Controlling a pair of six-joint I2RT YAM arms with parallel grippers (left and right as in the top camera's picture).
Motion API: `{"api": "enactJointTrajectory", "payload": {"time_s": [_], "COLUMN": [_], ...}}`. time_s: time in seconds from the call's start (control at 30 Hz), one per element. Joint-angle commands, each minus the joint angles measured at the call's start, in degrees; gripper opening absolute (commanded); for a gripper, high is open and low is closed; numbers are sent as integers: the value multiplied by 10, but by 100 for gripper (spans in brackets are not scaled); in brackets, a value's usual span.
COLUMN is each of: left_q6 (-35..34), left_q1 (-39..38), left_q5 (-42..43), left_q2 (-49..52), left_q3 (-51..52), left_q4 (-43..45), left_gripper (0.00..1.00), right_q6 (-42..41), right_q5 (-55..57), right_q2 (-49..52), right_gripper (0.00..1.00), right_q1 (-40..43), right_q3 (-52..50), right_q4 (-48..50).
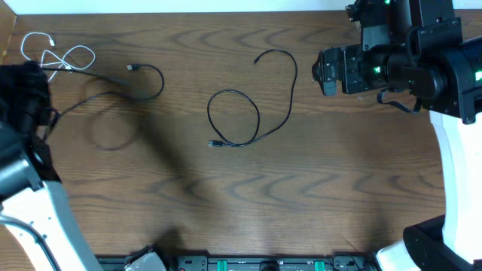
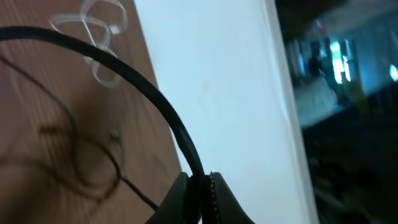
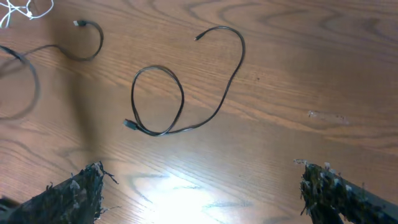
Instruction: Untangle cables
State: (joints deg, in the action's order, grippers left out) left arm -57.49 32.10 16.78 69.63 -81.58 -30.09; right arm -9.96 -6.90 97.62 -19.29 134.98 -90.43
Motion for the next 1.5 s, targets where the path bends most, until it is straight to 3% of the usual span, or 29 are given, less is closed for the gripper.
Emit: {"api": "enactJointTrajectory", "payload": {"time_s": [0.0,0.17,0.3,0.33,0.37,0.4,0.43,0.47,0.67,0.87,1.0,1.13,1.2,1.33,1.47], "left_q6": [39,70,137,157,168,177,186,191,192,195,214,274,286,208,163], "left_q1": [13,14,15,15,15,15,16,15,15,12,12,9,9,29,73], "left_q5": [-40,-45,-44,-44,-44,-44,-44,-44,-14,21,21,19,-20,-140,-189], "left_q2": [41,116,180,194,204,213,219,222,223,223,225,227,227,227,230], "left_q3": [-9,-9,-9,-9,-9,-9,-9,-9,-9,-5,7,11,11,11,12], "left_q4": [21,76,94,89,83,75,66,58,7,-112,-217,-254,-254,-270,-280], "left_gripper": [7,8,16,26,43,68,84,90,93,92,92,92,92,93,92], "right_q6": [8,8,6,5,6,6,5,5,6,6,6,6,6,6,6], "right_q5": [-3,-4,-4,-4,-4,-4,-4,-4,-15,-15,-15,-15,-15,-15,-14], "right_q2": [12,26,42,46,50,55,57,63,77,78,78,78,78,78,78], "right_gripper": [99,99,99,99,99,99,99,99,99,99,99,99,99,99,99], "right_q1": [0,-3,-5,-6,-6,-7,-7,-7,-11,-11,-11,-11,-11,-11,-11], "right_q3": [2,2,2,2,2,2,2,2,2,2,2,2,2,2,2], "right_q4": [3,2,-6,-7,-7,-7,-7,-7,-7,-8,-13,-14,-16,-24,-30]}}
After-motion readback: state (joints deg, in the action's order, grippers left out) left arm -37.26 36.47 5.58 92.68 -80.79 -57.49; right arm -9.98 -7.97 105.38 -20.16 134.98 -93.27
